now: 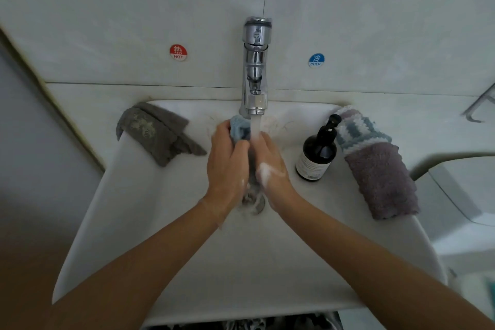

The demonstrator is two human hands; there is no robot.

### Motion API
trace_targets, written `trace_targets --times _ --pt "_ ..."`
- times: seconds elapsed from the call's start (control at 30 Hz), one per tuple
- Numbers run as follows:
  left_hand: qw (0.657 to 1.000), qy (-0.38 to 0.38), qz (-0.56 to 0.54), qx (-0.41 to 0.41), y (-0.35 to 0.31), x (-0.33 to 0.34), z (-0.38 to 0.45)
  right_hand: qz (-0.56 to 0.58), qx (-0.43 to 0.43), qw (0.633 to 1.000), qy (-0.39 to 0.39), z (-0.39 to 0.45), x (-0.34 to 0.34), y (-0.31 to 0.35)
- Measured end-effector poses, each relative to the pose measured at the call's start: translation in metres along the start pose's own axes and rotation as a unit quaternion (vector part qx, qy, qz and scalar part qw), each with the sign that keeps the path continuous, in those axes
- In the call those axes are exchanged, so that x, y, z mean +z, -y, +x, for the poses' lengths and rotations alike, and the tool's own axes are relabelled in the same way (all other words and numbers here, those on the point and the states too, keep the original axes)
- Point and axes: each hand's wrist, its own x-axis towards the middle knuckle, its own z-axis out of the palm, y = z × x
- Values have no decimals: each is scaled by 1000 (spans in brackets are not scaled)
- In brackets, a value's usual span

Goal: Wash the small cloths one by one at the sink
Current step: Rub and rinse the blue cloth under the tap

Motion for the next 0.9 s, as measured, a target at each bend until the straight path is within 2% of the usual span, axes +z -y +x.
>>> trace_targets --times 0.13,0.2,0.4,0.5,0.63,0.77,0.9 --pt "994 -21 100 46 1 0 0 3 18 1000 -12 -3 4 3" --pt "992 -21 111 50 5 0 2 -2 16 1000 -27 -1 6 -2" --pt "995 5 91 41 13 2 4 -7 -2 996 -89 1 -4 0" --pt "999 10 52 11 9 5 4 5 -24 997 -78 -2 -8 4" --pt "998 4 52 -26 5 8 9 30 -4 997 -71 -1 -14 6" --pt "998 31 21 -59 5 6 13 57 -16 994 -91 -7 -17 4" --pt "999 45 28 -14 -1 4 7 89 -49 991 -84 -2 -13 0"
